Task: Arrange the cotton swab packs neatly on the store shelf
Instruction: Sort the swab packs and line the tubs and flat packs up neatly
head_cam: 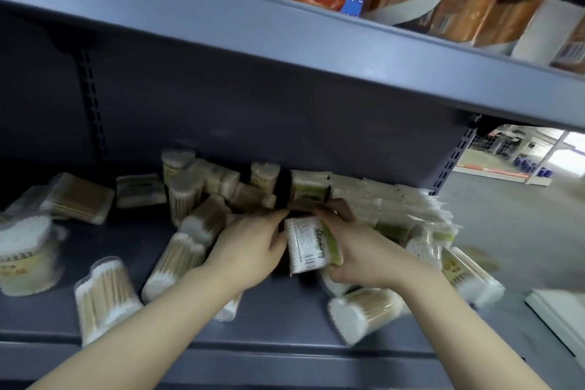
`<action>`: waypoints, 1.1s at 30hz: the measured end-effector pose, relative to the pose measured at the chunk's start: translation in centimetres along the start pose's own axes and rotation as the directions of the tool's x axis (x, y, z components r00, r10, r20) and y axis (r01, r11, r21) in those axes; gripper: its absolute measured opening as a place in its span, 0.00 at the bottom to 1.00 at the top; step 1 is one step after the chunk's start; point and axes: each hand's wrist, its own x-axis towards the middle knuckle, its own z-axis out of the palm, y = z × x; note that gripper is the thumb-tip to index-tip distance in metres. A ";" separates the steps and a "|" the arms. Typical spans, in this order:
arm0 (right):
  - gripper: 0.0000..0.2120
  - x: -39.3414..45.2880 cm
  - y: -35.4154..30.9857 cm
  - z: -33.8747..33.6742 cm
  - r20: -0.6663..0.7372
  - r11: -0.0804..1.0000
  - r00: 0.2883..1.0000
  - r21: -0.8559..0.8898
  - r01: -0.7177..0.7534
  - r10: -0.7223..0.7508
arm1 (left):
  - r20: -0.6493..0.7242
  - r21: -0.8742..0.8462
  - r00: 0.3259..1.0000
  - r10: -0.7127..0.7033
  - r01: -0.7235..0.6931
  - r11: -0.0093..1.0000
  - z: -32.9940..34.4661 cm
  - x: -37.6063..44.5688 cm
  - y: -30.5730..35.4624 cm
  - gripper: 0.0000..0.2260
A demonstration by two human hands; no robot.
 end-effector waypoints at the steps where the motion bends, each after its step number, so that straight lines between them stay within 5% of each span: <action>1: 0.44 -0.2 0.2 -0.1 0.008 1.000 1.000 -0.001 -0.016 0.016 | 0.008 -0.009 1.000 -0.001 0.002 1.000 0.3 0.1 0.1 0.19; 11: 0.44 -0.6 1.9 -0.5 -0.129 0.995 0.990 0.089 -0.045 0.056 | -0.017 -0.070 0.999 -0.044 0.043 0.997 1.4 1.3 1.1 0.13; 20: 0.21 0.3 2.5 0.0 -0.386 0.927 0.886 0.357 -0.116 0.259 | -0.005 -0.063 0.990 -0.139 0.138 0.988 1.5 1.2 1.4 0.13; 33: 0.17 1.4 2.2 -0.3 -0.451 0.882 0.843 0.468 -0.055 0.292 | -0.053 -0.063 0.976 -0.211 0.207 0.976 1.9 0.9 1.7 0.12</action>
